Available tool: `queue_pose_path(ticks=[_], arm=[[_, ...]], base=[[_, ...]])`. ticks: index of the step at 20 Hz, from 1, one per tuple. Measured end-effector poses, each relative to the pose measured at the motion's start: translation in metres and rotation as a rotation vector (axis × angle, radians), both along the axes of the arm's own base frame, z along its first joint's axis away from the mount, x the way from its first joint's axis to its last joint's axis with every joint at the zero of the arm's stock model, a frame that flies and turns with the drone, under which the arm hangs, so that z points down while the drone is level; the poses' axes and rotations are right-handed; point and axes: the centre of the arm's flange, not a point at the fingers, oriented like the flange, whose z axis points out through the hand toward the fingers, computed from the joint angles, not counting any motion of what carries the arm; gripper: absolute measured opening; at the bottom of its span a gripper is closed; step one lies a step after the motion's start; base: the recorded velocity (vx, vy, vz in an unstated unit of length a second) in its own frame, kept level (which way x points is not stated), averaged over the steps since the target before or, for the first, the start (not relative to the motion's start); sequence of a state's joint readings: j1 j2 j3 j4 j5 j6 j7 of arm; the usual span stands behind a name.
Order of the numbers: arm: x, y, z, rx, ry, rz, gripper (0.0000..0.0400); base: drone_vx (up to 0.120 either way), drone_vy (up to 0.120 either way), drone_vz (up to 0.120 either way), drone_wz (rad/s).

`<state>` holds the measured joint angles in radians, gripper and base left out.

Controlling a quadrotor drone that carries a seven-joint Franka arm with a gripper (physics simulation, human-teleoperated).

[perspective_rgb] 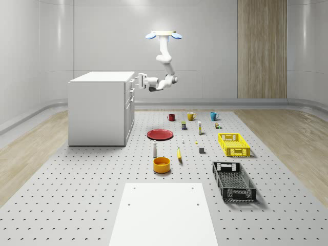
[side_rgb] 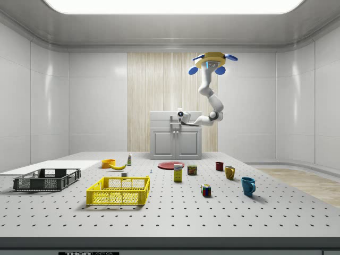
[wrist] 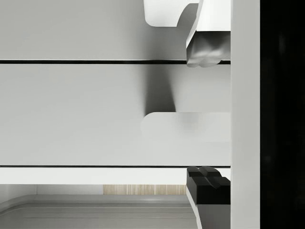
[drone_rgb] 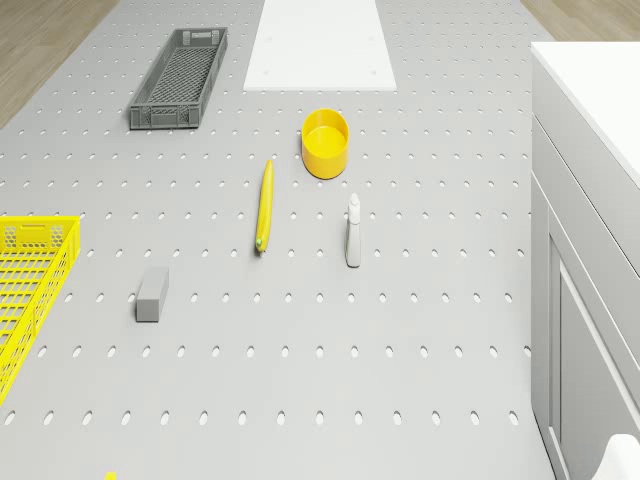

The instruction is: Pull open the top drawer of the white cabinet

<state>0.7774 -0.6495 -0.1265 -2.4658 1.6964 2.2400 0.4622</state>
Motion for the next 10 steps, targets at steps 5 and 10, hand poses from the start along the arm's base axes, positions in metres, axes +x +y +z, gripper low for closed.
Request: queue_pose_path(ticks=[5, 10], arm=[[0.0001, 0.0065, -0.0001, 0.0, 0.0, 0.0, 0.0305], [0.0001, 0.0087, -0.0002, 0.0, 0.0, 0.0, 0.0305]], base=[[0.0, 0.0, 0.0, 0.0], [0.0, 0.0, 0.0, 0.0]])
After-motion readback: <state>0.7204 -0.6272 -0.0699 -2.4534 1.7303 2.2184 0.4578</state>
